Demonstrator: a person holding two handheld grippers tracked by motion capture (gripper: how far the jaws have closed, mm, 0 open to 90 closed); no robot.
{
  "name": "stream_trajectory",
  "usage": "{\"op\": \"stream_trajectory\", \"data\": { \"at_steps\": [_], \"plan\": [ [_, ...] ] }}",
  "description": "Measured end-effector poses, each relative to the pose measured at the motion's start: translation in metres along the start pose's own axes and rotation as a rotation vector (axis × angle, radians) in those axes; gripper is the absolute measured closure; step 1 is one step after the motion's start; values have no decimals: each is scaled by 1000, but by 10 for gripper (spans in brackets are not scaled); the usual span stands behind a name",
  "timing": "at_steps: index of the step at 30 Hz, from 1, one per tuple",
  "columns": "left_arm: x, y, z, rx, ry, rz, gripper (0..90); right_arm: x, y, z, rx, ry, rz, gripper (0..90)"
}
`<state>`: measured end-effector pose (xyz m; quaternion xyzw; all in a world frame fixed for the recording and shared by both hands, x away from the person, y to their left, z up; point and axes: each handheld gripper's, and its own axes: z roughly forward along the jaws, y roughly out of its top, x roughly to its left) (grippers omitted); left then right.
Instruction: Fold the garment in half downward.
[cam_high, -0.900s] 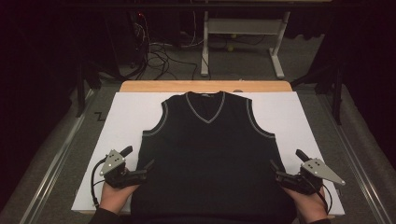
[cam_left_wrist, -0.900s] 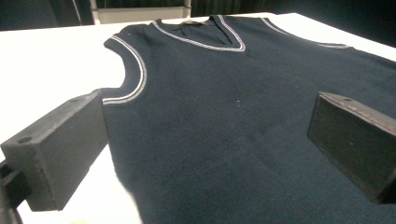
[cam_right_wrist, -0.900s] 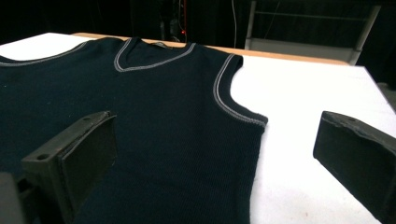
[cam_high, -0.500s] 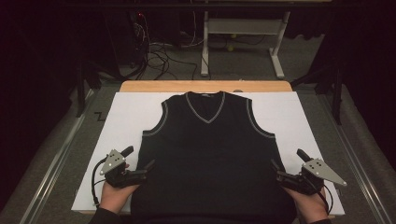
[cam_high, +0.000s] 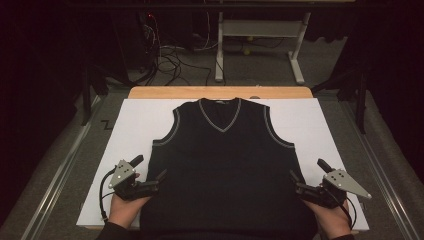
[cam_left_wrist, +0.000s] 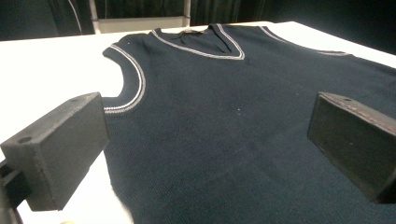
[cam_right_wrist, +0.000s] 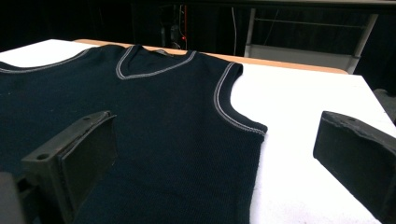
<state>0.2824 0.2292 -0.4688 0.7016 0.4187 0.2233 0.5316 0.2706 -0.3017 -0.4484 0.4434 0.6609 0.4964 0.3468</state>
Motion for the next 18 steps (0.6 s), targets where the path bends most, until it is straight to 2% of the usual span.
{"op": "stream_trajectory", "data": {
  "at_steps": [6, 8, 14, 18],
  "plan": [
    [0, 3, -2, -4, -10, -14, 0, -2, 0, -2, -3, -6, 6, 1],
    [0, 4, -2, 31, -15, -15, 0, -1, 1, -1, -3, -3, -2, 1],
    [1, 5, 2, 48, -6, -15, 0, 1, 3, 1, 11, -6, -10, 1],
    [7, 6, 6, 85, -2, -43, 0, 0, 5, 8, 29, -7, -11, 1]
  ]
}}
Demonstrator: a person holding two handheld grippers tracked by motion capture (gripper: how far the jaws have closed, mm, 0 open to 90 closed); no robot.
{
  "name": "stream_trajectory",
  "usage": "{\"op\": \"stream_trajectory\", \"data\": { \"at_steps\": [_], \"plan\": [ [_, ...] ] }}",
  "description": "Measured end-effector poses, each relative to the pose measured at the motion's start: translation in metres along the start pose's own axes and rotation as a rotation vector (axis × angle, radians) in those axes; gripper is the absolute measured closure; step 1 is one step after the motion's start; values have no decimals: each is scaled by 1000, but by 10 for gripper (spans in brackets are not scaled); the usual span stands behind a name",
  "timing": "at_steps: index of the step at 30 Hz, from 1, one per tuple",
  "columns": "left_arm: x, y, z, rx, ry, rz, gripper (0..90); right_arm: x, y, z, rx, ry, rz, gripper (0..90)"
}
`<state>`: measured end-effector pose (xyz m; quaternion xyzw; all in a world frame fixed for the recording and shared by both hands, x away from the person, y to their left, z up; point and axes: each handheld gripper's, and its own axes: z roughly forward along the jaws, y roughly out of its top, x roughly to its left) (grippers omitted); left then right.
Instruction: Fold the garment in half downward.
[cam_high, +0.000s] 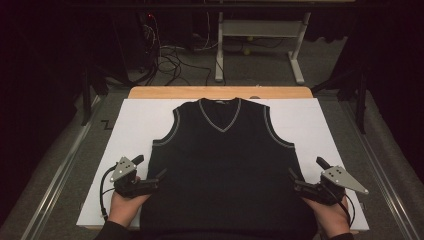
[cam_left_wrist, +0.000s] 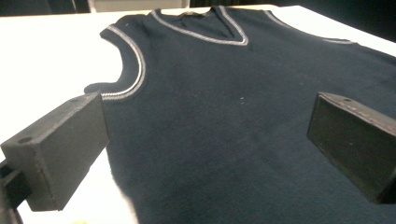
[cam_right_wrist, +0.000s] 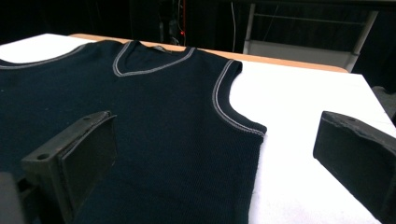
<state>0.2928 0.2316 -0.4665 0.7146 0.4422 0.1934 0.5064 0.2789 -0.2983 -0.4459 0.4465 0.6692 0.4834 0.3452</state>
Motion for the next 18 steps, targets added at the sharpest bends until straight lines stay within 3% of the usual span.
{"op": "stream_trajectory", "data": {
  "at_steps": [6, 10, 12, 16, 18],
  "plan": [
    [7, 4, 3, 31, 18, -27, 0, 0, 9, 18, 26, -7, -1, 9],
    [11, 8, 6, 75, 65, -33, 3, -1, 12, 29, 63, -15, -3, 16],
    [15, 10, 9, 97, 76, -46, 5, -2, 14, 36, 85, -24, -12, 24],
    [17, 11, 16, 143, 123, -14, 37, -9, 18, 51, 142, -43, 8, 56],
    [21, 13, 18, 164, 113, -49, 38, -14, 19, 60, 191, -44, 23, 93]
  ]
}}
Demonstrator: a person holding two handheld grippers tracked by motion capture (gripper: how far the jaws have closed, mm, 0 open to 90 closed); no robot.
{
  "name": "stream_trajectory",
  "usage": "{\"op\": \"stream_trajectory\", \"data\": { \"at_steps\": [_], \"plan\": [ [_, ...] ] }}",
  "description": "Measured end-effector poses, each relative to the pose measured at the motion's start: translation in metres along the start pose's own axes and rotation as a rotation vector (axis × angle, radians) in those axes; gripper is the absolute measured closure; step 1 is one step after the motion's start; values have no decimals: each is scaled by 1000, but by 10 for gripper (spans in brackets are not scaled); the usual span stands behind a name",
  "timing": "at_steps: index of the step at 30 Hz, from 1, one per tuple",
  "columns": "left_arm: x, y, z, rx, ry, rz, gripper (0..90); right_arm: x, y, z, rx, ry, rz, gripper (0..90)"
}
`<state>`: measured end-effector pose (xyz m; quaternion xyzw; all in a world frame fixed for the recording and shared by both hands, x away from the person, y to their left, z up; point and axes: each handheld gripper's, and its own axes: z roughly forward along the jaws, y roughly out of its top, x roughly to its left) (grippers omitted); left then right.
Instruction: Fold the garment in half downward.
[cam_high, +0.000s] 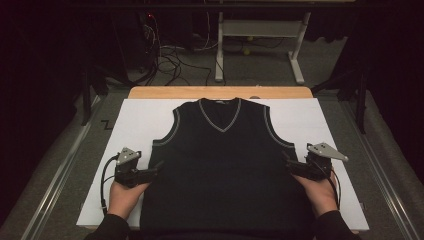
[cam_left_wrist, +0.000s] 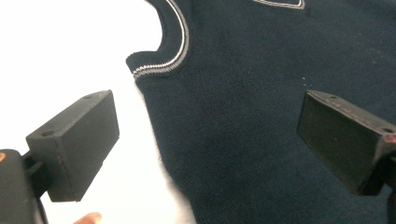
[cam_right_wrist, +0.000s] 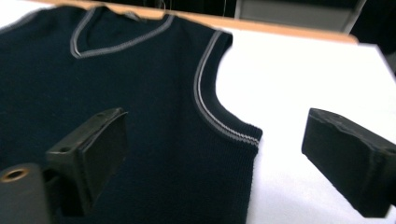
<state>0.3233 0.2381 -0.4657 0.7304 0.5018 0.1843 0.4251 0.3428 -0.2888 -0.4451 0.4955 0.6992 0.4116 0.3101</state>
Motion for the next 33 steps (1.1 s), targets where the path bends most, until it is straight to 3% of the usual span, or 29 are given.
{"op": "stream_trajectory", "data": {
  "at_steps": [2, 3, 6, 7, 10, 11, 13, 15, 20, 28, 33],
  "plan": [
    [2, 1, 1, 13, 6, -9, 39, 0, 0, 1, 16, 0, 3, 110],
    [4, 1, 1, 23, 1, -18, 117, -1, -2, 4, 62, 9, 3, 144],
    [8, 0, 6, 68, 0, -42, 123, -2, -4, 6, 103, 20, 0, 176],
    [9, -1, 8, 90, -2, -36, 174, -2, -5, 6, 134, 28, -8, 229],
    [6, -2, 14, 153, -6, -21, 176, -3, -8, 5, 161, 23, -6, 265],
    [6, -3, 15, 161, -16, -16, 249, -5, -11, 4, 178, 24, -6, 339],
    [5, -4, 14, 167, -17, -3, 251, -7, -15, 2, 193, 29, 5, 364],
    [5, -6, 14, 164, -27, -4, 313, -8, -17, 1, 208, 38, 9, 380],
    [5, -7, 14, 185, -22, -2, 314, -14, -22, 0, 252, 57, 30, 408],
    [1, -8, 14, 194, 3, 15, 375, -11, -23, 5, 285, 61, 8, 427],
    [-3, -8, 14, 205, 18, 41, 451, -7, -23, 6, 285, 62, -14, 501]
  ]
}}
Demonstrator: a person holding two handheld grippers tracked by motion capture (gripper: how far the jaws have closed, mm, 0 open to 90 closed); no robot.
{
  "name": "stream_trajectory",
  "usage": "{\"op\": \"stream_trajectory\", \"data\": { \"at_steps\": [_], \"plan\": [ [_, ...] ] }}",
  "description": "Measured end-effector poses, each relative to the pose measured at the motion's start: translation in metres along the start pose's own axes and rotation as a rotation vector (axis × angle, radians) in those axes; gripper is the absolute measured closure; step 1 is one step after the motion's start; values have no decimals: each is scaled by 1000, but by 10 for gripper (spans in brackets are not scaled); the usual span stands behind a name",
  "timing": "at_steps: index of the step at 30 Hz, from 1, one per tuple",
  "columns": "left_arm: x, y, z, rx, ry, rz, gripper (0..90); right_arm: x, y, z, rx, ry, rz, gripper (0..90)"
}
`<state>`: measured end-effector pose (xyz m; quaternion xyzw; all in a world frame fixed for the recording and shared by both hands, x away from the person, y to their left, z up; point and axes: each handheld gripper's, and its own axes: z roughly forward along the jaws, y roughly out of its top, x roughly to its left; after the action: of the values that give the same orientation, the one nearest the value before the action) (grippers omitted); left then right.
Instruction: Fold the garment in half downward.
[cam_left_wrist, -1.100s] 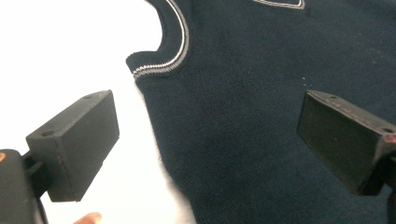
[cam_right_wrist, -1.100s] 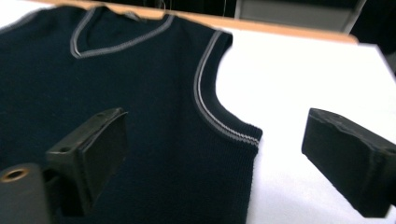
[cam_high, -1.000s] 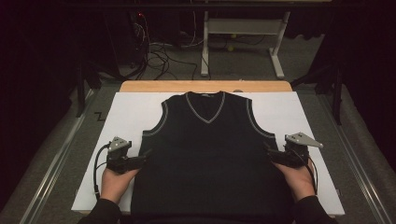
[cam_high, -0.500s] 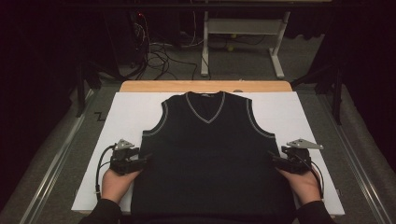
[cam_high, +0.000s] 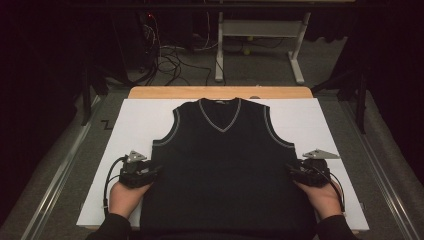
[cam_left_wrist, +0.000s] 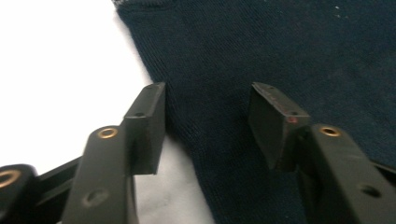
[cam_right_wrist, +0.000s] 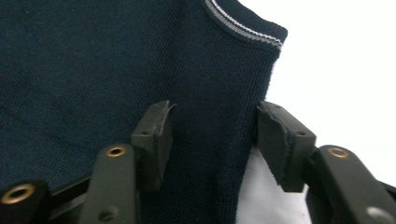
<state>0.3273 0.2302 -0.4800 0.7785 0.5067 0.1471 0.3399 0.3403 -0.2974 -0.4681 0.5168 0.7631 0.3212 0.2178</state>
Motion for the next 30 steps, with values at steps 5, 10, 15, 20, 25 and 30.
{"op": "stream_trajectory", "data": {
  "at_steps": [5, 10, 15, 20, 25, 30],
  "plan": [
    [-2, 0, 0, -1, -21, 7, 533, 1, 0, 0, -4, 11, -4, 587],
    [-4, -2, 0, -13, -60, 11, 673, 4, 0, 1, -8, 36, -14, 780],
    [-6, -2, -1, -27, -56, 34, 788, 6, 0, 0, -18, 37, -44, 845],
    [-4, -3, -9, -76, -45, 25, 801, 2, -2, -7, -54, 29, -48, 851],
    [-3, -5, -21, -120, -57, 22, 801, 0, -6, -14, -78, 33, -62, 852],
    [-3, -8, -33, -146, -62, 30, 803, -2, -11, -26, -110, 46, -65, 852]
  ]
}}
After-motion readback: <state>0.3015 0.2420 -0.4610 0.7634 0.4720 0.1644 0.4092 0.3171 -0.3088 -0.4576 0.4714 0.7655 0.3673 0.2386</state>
